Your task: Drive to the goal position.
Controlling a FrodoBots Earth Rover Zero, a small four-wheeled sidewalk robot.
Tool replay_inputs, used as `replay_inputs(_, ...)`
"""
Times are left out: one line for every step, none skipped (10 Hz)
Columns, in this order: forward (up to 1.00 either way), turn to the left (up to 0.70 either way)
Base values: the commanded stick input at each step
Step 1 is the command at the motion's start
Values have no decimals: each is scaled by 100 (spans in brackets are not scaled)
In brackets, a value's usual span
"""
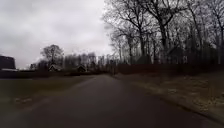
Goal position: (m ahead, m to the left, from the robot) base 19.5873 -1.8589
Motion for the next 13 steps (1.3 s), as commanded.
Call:
replay_inputs(100,0)
replay_inputs(100,0)
replay_inputs(100,0)
replay_inputs(100,0)
replay_inputs(100,0)
replay_inputs(100,0)
replay_inputs(100,0)
replay_inputs(100,0)
replay_inputs(100,0)
replay_inputs(100,0)
replay_inputs(100,0)
replay_inputs(100,0)
replay_inputs(100,0)
